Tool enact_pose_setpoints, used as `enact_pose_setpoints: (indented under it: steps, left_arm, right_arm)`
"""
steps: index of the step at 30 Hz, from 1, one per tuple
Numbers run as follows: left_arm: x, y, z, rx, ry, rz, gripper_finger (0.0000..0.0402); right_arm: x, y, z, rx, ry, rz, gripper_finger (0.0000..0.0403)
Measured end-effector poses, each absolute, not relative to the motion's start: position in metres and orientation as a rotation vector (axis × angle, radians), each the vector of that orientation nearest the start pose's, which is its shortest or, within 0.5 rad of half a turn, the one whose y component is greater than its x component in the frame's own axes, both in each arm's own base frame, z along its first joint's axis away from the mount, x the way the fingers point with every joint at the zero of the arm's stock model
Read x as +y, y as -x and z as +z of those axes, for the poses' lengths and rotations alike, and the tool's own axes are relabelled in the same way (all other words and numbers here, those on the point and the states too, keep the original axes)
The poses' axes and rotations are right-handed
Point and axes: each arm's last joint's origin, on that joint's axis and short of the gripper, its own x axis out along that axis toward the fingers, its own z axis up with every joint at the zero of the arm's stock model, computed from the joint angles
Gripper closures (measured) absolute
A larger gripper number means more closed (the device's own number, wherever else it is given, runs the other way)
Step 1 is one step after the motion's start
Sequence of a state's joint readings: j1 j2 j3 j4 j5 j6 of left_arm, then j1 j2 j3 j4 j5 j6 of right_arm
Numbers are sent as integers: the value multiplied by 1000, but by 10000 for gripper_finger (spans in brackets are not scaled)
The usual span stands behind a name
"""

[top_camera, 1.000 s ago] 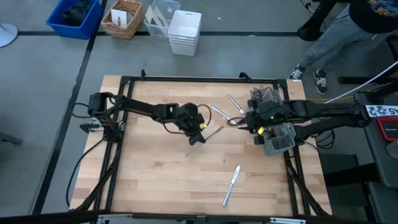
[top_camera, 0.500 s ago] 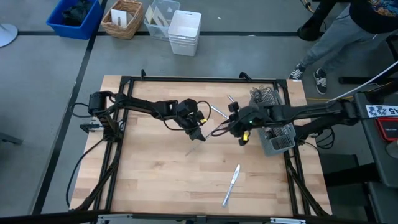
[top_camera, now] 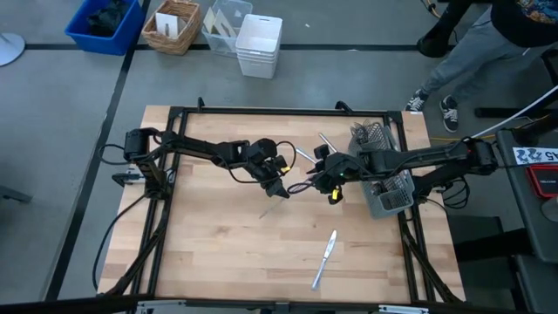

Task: Sort silverware
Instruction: Put the knife into the middle section of the utensil holder

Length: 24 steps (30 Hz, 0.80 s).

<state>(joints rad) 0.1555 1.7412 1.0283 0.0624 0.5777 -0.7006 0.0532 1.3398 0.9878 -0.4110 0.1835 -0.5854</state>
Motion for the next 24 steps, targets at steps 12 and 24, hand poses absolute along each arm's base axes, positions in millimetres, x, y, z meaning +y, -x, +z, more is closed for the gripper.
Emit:
enact_pose_setpoints:
  steps: [12,24]
  left_arm:
    - [41,-361,193,734,900,-180,362]
    - [40,-361,193,736,900,-179,362]
  right_arm:
    - [10,-285,291,701,603,85,301]
    - [20,-289,280,738,575,233,301]
